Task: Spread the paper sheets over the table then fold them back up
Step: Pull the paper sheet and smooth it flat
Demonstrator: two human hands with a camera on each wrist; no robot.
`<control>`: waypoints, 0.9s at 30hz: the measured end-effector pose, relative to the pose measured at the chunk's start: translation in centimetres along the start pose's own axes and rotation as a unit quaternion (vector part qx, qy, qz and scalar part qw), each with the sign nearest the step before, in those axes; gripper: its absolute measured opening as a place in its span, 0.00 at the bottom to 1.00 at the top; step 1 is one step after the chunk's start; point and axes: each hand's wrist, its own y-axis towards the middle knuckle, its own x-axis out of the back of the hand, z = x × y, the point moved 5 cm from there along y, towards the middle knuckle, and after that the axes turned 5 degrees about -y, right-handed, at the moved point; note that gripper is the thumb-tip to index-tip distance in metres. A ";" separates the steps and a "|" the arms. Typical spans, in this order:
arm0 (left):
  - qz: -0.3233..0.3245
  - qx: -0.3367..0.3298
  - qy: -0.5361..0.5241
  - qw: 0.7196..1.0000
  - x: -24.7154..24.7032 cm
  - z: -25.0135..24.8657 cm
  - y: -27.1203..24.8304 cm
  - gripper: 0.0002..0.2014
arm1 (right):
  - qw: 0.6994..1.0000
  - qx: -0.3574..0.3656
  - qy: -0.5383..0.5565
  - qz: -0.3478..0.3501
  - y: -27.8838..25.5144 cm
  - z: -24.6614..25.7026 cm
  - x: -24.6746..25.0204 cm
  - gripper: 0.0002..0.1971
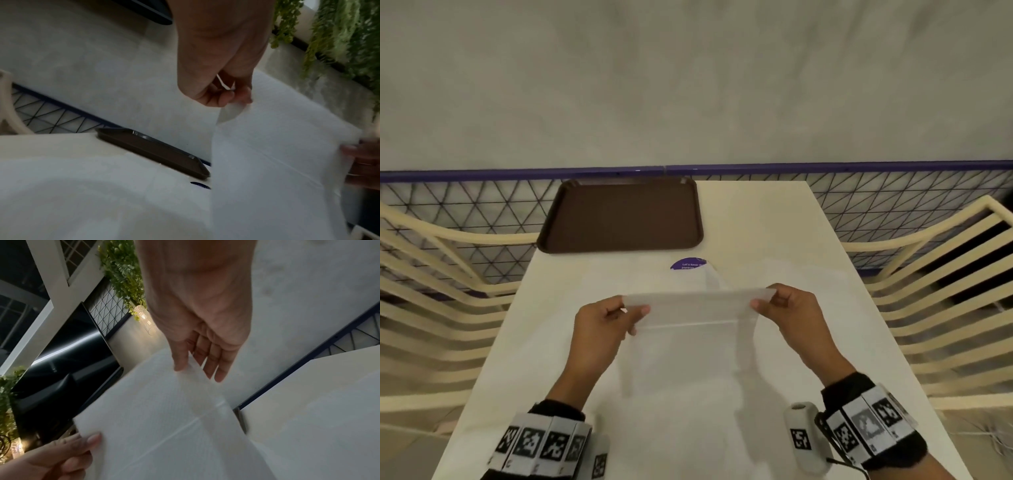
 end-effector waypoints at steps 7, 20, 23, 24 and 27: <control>0.067 0.023 -0.027 0.997 1.6 4.7 -6.2 0.09 | 0.999 0.002 -0.028 0.029 -6.3 -4.2 -0.7 0.11; 0.059 0.154 0.110 0.980 0.9 13.1 -6.4 0.14 | 0.966 -0.082 -0.237 0.064 -6.6 -11.5 -2.7 0.12; 0.029 0.107 0.188 0.976 0.8 12.7 -3.9 0.09 | 0.955 -0.082 -0.282 0.035 -3.6 -11.5 -3.2 0.16; 0.031 0.102 0.206 0.973 0.7 12.9 -3.3 0.09 | 0.947 -0.090 -0.306 0.039 -2.9 -11.7 -3.5 0.18; 0.054 0.127 0.211 0.968 0.2 13.6 -2.8 0.09 | 0.923 -0.085 -0.369 0.071 -2.3 -12.3 -4.3 0.16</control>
